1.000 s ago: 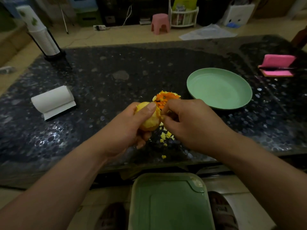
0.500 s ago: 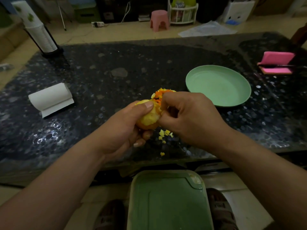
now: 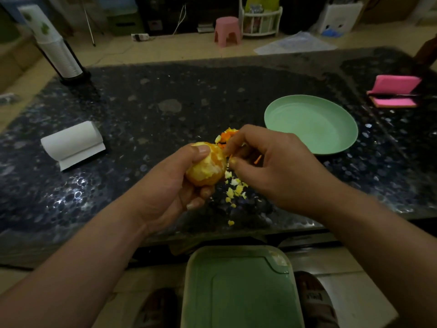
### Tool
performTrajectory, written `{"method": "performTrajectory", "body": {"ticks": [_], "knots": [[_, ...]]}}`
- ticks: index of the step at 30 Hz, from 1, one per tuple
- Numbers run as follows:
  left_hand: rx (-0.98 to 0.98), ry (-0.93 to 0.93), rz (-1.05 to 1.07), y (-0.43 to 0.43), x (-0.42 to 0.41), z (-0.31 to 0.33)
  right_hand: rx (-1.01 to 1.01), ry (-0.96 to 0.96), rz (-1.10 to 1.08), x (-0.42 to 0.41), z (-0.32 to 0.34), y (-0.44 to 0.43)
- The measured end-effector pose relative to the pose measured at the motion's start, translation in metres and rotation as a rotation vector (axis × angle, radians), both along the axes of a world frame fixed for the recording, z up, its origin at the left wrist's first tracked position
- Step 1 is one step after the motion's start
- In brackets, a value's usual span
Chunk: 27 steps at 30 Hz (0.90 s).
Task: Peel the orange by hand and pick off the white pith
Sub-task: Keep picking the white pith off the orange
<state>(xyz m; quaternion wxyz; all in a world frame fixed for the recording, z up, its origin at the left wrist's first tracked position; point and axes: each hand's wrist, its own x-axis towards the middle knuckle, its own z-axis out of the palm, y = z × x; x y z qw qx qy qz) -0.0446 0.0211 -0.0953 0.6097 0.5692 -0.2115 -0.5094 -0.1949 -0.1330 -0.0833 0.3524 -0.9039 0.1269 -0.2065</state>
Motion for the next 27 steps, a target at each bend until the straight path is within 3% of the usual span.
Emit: {"method": "performTrajectory", "body": {"ticks": [16, 20, 27], "knots": [[0.051, -0.317, 0.044, -0.005, -0.007, -0.005, -0.403, -0.046, -0.102, 0.008, -0.007, 0.011], [0.003, -0.27, 0.049, -0.005, -0.006, -0.006, -0.338, -0.049, -0.121, 0.011, -0.008, 0.01], [-0.079, -0.1, 0.079, -0.004, -0.004, -0.001, 0.002, 0.044, -0.061, 0.002, 0.0, 0.0]]}}
